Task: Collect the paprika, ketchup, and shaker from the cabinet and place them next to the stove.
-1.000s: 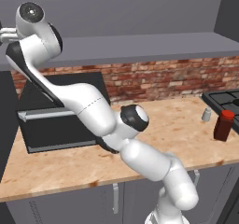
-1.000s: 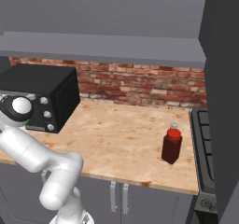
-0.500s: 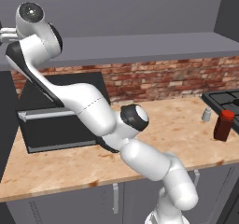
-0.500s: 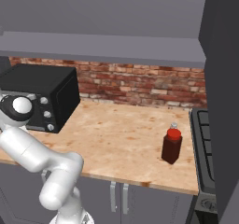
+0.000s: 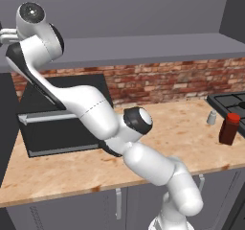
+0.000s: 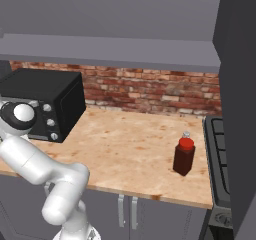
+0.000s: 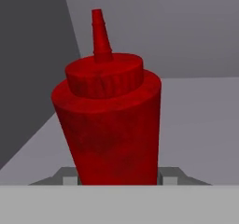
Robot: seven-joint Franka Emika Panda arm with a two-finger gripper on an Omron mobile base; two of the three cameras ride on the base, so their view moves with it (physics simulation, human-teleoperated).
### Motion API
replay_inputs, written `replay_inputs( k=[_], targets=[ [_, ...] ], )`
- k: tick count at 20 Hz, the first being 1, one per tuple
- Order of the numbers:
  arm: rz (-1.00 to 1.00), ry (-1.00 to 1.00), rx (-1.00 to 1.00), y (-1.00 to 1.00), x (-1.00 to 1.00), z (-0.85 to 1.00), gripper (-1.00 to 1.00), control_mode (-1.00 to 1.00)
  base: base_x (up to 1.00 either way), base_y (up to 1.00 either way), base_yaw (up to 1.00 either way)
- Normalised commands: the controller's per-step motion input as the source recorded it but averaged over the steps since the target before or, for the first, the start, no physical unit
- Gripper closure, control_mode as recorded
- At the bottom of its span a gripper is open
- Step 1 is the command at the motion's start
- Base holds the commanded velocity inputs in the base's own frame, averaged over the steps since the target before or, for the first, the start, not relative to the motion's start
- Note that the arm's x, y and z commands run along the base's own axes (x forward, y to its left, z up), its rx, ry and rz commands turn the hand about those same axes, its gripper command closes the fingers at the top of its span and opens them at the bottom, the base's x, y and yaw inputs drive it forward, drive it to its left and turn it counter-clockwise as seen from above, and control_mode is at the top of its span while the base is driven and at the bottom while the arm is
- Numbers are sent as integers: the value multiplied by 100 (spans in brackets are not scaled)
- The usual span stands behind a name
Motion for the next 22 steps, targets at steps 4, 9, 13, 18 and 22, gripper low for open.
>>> replay_inputs(
  k=[4, 9, 13, 18, 22],
  targets=[
    [0, 0, 0, 0, 0, -3, 100, -100, 0, 0, 0],
    [0, -2, 0, 0, -1, -4, 100, -100, 0, 0, 0],
    [0, -9, 0, 0, -26, -6, 100, -100, 0, 0, 0],
    [-7, -7, 1, -4, -77, -4, 100, -100, 0, 0, 0],
    [-23, 0, 6, -37, -100, 0, 100, -100, 0, 0, 0]
  ],
)
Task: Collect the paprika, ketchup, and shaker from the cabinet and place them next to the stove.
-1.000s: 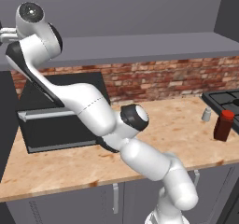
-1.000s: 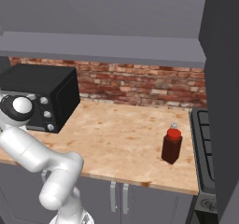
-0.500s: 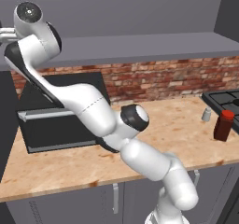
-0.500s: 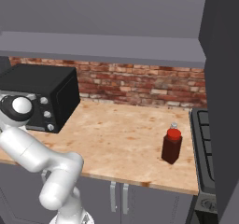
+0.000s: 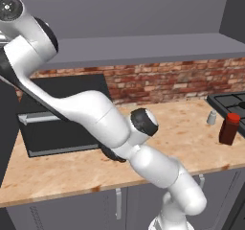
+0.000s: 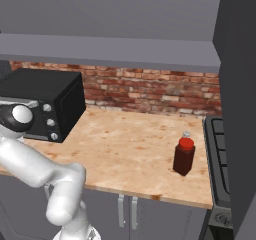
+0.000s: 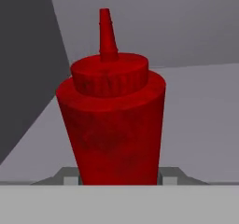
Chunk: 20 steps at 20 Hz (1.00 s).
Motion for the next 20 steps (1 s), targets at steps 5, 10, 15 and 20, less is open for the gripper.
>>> replay_inputs(
  k=[5, 10, 15, 20],
  targets=[
    [-30, 0, 11, -94, -55, -2, 100, -100, 0, 0, 0],
    [-30, 0, 8, -100, -38, -15, 100, -100, 0, 0, 0],
    [-29, 0, 5, -100, -45, -36, 100, -100, 0, 0, 0],
    [-28, -1, 5, -100, -53, -42, 100, -100, 0, 0, 0]
  ],
)
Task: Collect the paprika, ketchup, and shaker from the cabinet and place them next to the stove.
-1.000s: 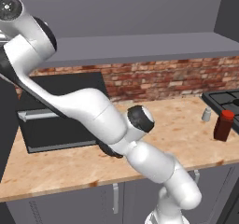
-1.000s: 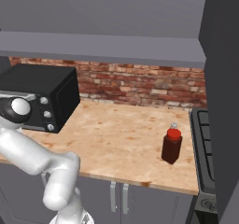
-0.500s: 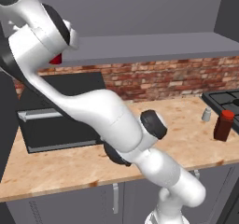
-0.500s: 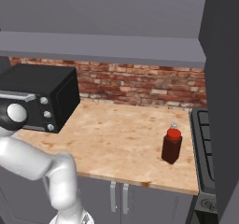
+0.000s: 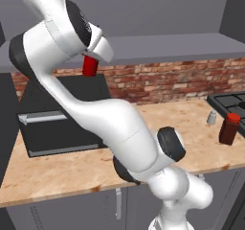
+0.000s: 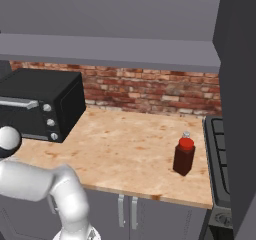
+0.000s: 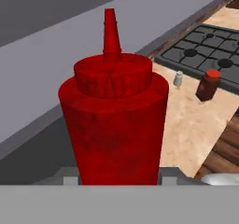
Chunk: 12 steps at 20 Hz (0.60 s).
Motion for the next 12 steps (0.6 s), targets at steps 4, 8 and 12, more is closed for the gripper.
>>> replay_inputs(
  k=[4, 8, 12],
  targets=[
    [-27, -3, 3, -100, -56, -43, 100, -100, 0, 0, 0],
    [-29, -5, 0, -100, -53, -51, 100, -100, 0, 0, 0],
    [-29, -3, 0, -100, -36, -62, 100, -100, 0, 0, 0]
  ],
)
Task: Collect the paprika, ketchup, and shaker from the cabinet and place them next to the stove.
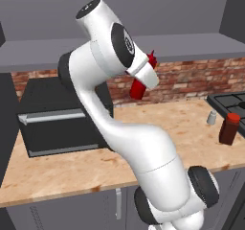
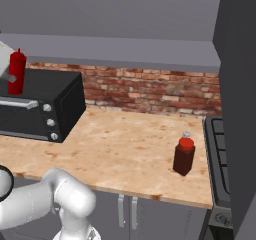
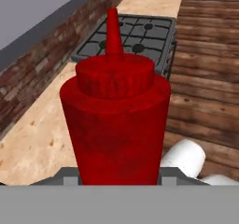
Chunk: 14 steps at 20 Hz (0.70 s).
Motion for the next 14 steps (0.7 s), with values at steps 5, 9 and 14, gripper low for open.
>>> replay_inputs(
  k=[5, 9, 14],
  targets=[
    [-24, -2, 0, -98, -9, -64, 100, -100, 0, 0, 0],
    [-21, -2, -1, -75, 13, -67, 100, -100, 0, 0, 0],
    [-26, 1, -2, -67, 67, -64, 100, -100, 0, 0, 0]
  ],
)
